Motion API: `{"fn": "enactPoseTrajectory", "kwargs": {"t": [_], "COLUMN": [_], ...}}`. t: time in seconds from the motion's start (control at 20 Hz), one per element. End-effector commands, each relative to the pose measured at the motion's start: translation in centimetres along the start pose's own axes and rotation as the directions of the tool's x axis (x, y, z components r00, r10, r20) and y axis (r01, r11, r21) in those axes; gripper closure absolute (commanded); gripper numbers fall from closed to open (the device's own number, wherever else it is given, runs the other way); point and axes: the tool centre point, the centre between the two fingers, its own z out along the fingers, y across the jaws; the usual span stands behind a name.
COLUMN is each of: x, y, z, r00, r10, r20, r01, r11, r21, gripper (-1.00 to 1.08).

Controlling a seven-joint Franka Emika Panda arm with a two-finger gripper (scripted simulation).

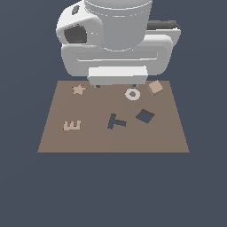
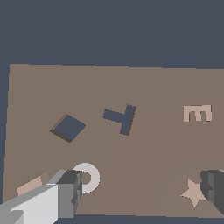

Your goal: Insert a designated object into the corresponding slot on a board.

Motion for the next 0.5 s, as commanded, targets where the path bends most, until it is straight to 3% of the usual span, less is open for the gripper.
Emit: {"fn": "enactPoseTrajectory", "kwargs": {"t": [0.0,0.45], "x": [0.0,-1.3], "y": [0.0,-2.8], "z": [0.0,2.0], "r00": [1.000,0.999], "r10": [0.000,-0.046], "r20": [0.000,0.004], "r01": [0.000,0.046], "r11": [1.000,0.999], "r21": [0.000,0.001], "gripper": [-0.92,-0.92]}}
